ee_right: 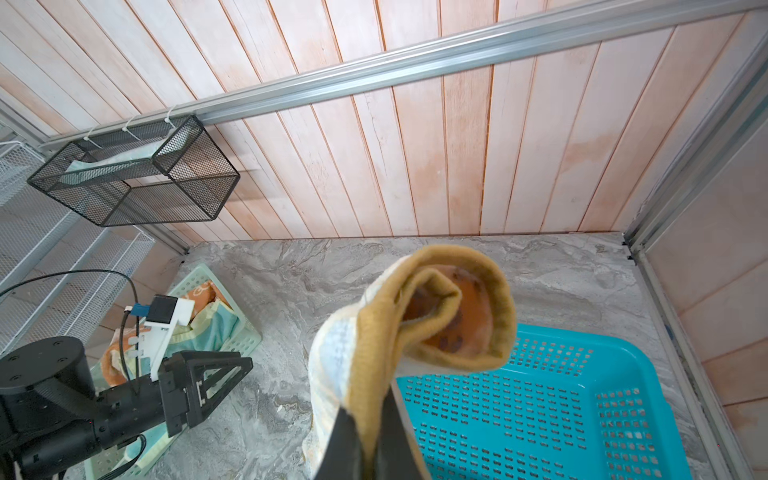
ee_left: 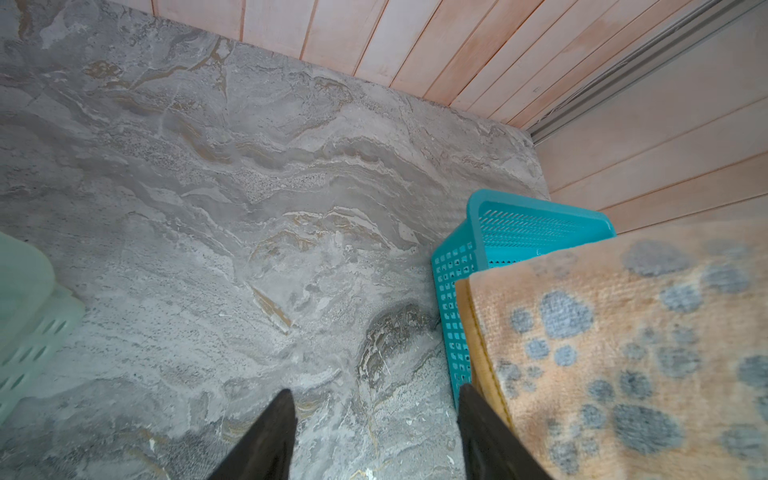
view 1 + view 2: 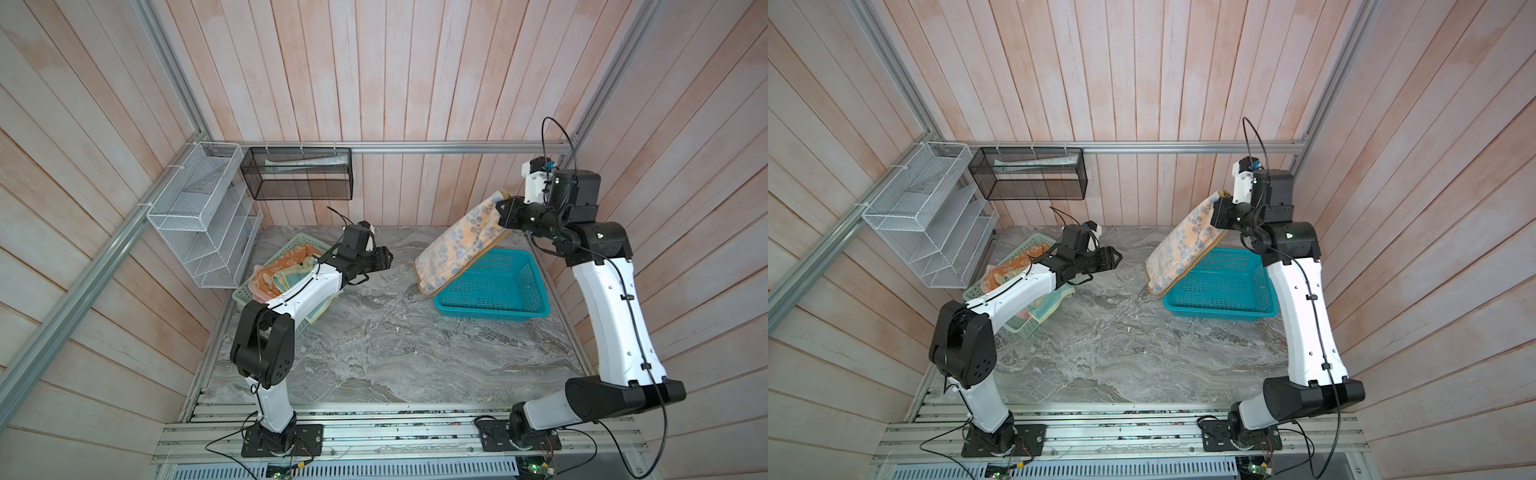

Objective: Fold and stack the towels

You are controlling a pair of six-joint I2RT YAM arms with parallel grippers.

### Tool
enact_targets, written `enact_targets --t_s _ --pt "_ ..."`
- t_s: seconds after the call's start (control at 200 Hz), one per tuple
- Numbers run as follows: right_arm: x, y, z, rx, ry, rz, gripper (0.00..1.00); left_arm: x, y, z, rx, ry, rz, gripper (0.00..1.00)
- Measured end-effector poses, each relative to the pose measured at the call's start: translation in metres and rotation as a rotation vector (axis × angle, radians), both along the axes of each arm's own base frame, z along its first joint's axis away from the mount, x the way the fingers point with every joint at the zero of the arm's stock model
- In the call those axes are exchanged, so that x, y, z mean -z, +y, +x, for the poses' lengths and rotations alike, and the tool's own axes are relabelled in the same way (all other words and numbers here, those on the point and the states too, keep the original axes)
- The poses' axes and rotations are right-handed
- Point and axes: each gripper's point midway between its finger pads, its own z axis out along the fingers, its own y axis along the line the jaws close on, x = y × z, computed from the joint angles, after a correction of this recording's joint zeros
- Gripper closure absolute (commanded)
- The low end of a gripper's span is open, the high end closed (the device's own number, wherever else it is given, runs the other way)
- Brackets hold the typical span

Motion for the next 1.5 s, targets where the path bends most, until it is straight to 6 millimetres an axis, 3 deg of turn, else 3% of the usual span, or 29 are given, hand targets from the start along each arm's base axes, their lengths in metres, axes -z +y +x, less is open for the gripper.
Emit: enact_targets --t_s 0.105,0.195,0.3,0.39,0.475,0.55,0.625,0.795,0.91,1.04,1.205,1.395,1.5 --pt "0.009 -0.008 0.005 0.021 0.017 -0.020 1.00 -0.001 0.001 -0.002 0.002 -0.002 -0.003 0.37" --pt "0.035 -0.027 0.012 0.068 0.061 -0.033 1.00 0.001 0.001 -0.004 0.003 0.000 -0.003 0.36" --pt "0.094 -0.062 0.019 0.151 0.166 -0.040 1.00 0.006 0.002 -0.006 0.004 0.007 -0.001 0.36" --pt "0.162 -0.089 0.017 0.214 0.287 -0.042 1.00 0.014 0.005 -0.009 0.004 0.022 0.005 0.37" --pt "0.220 -0.103 0.007 0.249 0.395 -0.047 1.00 0.018 0.006 -0.011 0.006 0.033 0.006 0.36" --pt "0.253 -0.109 -0.003 0.267 0.454 -0.050 1.00 0.021 0.007 -0.013 0.008 0.038 0.006 0.37" --pt "0.269 -0.116 -0.006 0.288 0.474 -0.056 1.00 0.025 0.007 -0.014 0.010 0.047 0.007 0.36" --pt "0.271 -0.136 0.006 0.360 0.434 -0.096 1.00 0.029 0.007 -0.016 0.016 0.056 0.006 0.36" --pt "0.279 -0.138 0.015 0.365 0.422 -0.106 1.00 0.024 0.001 -0.014 0.037 0.041 -0.016 0.36" --pt "0.310 -0.116 0.016 0.310 0.479 -0.136 1.00 0.007 -0.015 0.002 0.073 -0.008 -0.027 0.36" --pt "0.358 -0.059 0.002 0.168 0.583 -0.189 1.00 -0.011 -0.030 0.012 0.108 -0.062 -0.046 0.36" --pt "0.392 0.023 -0.009 -0.025 0.635 -0.255 1.00 -0.006 -0.030 0.010 0.117 -0.056 -0.040 0.36" --pt "0.402 0.058 -0.011 -0.102 0.642 -0.279 1.00 0.009 -0.023 0.002 0.109 -0.026 -0.023 0.36"
